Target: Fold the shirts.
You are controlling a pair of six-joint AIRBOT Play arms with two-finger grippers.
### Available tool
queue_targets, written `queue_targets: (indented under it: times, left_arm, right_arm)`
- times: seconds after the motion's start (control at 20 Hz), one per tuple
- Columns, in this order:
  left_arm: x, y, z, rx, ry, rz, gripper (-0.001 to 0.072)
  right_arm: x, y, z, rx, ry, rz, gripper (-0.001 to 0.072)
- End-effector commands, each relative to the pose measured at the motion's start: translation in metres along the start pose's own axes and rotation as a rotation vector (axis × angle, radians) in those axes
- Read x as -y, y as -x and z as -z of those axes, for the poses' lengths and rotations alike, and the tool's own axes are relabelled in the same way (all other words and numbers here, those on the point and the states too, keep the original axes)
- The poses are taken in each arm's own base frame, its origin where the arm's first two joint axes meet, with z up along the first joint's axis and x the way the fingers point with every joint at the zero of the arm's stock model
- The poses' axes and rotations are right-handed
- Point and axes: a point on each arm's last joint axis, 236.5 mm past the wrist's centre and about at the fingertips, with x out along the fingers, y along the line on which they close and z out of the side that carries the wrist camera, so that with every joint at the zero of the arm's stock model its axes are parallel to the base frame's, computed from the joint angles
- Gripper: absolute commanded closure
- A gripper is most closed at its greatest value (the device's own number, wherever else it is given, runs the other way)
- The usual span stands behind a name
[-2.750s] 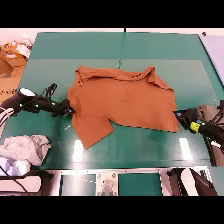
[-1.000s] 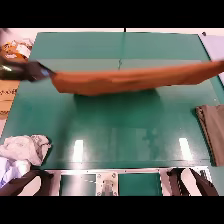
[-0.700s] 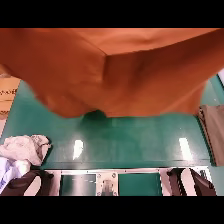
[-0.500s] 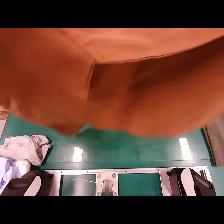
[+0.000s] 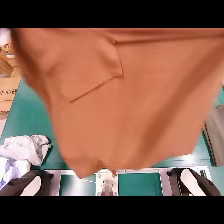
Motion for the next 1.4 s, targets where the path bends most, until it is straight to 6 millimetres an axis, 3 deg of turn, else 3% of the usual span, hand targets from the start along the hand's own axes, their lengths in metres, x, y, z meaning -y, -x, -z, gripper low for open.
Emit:
queue_targets:
  times: [0.0, 0.2, 0.3, 0.4, 0.55, 0.75, 0.95, 1.05, 1.15, 1.35]
  left_arm:
    - [-0.076, -0.093, 0.073, -0.127, 0.180, 0.022, 0.0681]
    - [-0.129, -0.191, 0.141, -0.216, 0.234, -0.030, 0.0681]
    - [-0.160, -0.221, 0.160, -0.201, 0.287, -0.096, 0.0681]
    - [-0.182, -0.234, 0.165, -0.159, 0.344, -0.140, 0.0681]
    - [-0.203, -0.236, 0.148, -0.066, 0.354, -0.209, 0.0681]
    - [-0.202, -0.234, 0.123, -0.025, 0.300, -0.206, 0.0681]
    - [-0.197, -0.233, 0.115, -0.021, 0.285, -0.191, 0.0681]
    - [-0.189, -0.233, 0.131, -0.097, 0.248, -0.165, 0.0681]
    - [-0.178, -0.228, 0.160, -0.229, 0.244, -0.124, 0.0681]
    - [-0.176, -0.198, 0.228, -0.536, 0.251, -0.137, 0.0681]
  right_arm:
    - [0.076, -0.094, 0.083, -0.171, -0.129, 0.063, 0.0698]
    - [0.133, -0.184, 0.157, -0.283, -0.221, 0.105, 0.0698]
    - [0.149, -0.218, 0.180, -0.331, -0.299, 0.089, 0.0698]
    - [0.155, -0.241, 0.186, -0.361, -0.336, 0.054, 0.0698]
    - [0.154, -0.262, 0.165, -0.339, -0.311, 0.016, 0.0697]
    - [0.144, -0.269, 0.131, -0.280, -0.270, -0.012, 0.0697]
    - [0.136, -0.267, 0.130, -0.296, -0.263, -0.037, 0.0697]
    - [0.130, -0.259, 0.140, -0.358, -0.269, -0.075, 0.0698]
    - [0.130, -0.244, 0.155, -0.450, -0.290, -0.089, 0.0699]
    - [0.158, -0.195, 0.210, -0.683, -0.264, 0.053, 0.0700]
